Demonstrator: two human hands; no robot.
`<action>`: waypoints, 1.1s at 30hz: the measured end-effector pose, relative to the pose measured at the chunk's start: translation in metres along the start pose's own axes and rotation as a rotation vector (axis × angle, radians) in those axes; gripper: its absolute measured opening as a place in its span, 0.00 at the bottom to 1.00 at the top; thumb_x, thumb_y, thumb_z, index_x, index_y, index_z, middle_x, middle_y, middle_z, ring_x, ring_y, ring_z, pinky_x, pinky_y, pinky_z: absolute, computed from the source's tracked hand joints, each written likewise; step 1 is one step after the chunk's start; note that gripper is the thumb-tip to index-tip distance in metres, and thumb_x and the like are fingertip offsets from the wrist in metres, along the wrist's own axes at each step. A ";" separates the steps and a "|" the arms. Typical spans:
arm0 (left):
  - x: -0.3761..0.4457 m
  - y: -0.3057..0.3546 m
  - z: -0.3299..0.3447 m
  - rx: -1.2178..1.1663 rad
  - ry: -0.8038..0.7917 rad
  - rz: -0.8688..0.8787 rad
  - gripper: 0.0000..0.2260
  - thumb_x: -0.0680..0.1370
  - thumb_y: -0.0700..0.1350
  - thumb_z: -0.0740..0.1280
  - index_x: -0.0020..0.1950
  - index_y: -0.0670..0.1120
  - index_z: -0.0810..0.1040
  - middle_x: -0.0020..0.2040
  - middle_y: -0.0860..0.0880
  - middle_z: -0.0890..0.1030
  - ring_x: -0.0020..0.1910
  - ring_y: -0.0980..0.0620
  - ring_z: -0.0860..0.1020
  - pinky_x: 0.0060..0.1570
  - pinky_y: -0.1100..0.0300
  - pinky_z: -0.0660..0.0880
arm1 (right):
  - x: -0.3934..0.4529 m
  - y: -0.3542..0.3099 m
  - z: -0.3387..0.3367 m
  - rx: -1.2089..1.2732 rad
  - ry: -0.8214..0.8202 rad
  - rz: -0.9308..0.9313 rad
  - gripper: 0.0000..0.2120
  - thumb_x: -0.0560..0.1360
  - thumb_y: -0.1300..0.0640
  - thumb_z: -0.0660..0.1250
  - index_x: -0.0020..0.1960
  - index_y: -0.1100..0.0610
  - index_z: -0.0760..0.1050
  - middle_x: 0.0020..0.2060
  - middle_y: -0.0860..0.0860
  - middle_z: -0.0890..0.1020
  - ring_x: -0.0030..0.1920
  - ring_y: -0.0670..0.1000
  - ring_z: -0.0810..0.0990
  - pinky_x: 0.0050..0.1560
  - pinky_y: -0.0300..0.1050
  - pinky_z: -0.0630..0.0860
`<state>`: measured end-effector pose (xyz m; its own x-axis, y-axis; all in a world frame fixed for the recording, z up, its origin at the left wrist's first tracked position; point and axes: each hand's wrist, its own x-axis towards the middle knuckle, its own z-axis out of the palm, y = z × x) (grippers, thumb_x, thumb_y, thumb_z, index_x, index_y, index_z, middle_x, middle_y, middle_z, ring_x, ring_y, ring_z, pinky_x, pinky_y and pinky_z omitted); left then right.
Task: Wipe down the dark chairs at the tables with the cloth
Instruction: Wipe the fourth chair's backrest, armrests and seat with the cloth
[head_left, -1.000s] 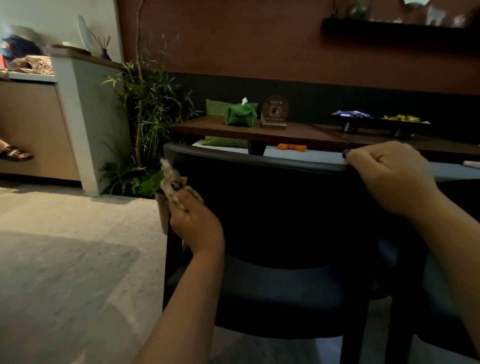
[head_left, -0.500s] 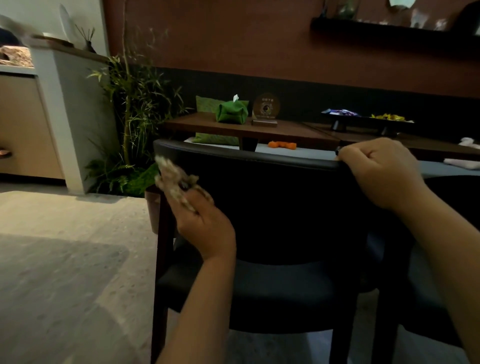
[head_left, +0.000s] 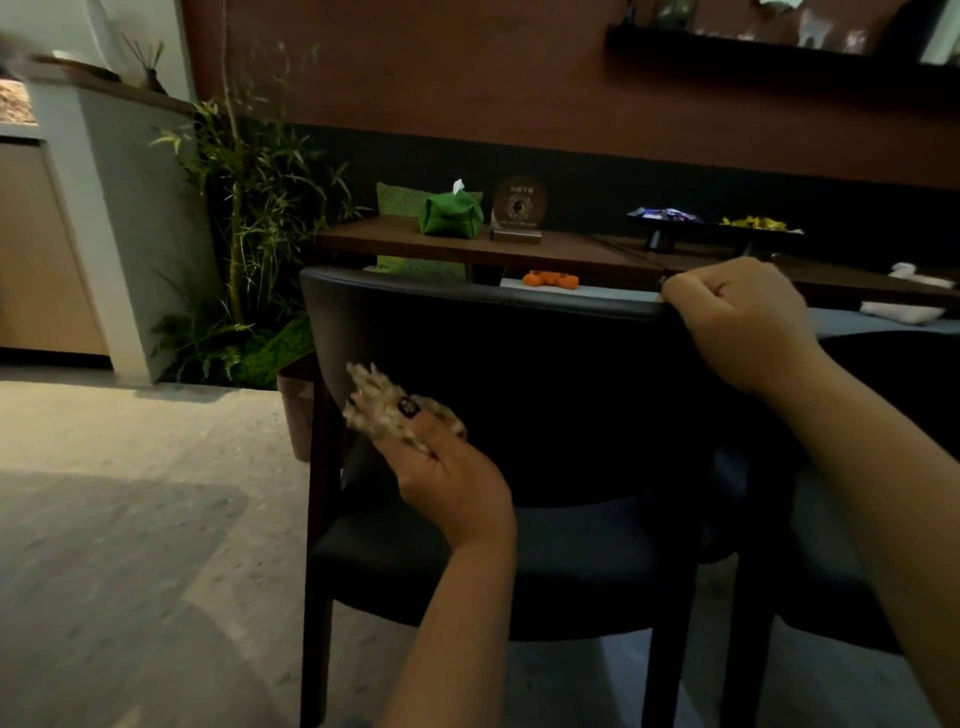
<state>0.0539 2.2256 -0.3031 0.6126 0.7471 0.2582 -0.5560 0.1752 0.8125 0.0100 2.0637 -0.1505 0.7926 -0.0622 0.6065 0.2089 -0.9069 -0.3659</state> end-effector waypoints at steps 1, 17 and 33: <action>-0.003 0.007 0.006 -0.025 -0.023 0.086 0.24 0.84 0.49 0.55 0.78 0.42 0.59 0.75 0.43 0.66 0.73 0.54 0.65 0.70 0.67 0.63 | 0.000 0.000 0.000 0.002 0.006 -0.001 0.22 0.78 0.53 0.58 0.25 0.55 0.68 0.20 0.47 0.67 0.24 0.49 0.66 0.30 0.42 0.63; 0.055 0.014 -0.077 -0.539 -0.666 -0.419 0.20 0.77 0.47 0.55 0.64 0.43 0.78 0.63 0.41 0.78 0.66 0.44 0.74 0.66 0.51 0.69 | -0.067 -0.071 0.115 -0.418 0.080 -1.177 0.14 0.80 0.57 0.61 0.62 0.60 0.78 0.59 0.59 0.80 0.59 0.59 0.79 0.52 0.53 0.76; 0.092 0.046 -0.065 0.156 -0.765 0.340 0.16 0.68 0.43 0.75 0.51 0.39 0.79 0.46 0.47 0.83 0.45 0.59 0.82 0.46 0.68 0.77 | -0.054 -0.059 0.108 -0.467 0.523 -1.111 0.16 0.77 0.56 0.63 0.63 0.58 0.76 0.65 0.56 0.72 0.63 0.55 0.71 0.58 0.49 0.66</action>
<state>0.0480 2.3440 -0.2763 0.6685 0.0942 0.7377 -0.7291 -0.1126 0.6751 0.0169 2.1658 -0.2381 -0.0088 0.7489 0.6626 0.3019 -0.6297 0.7158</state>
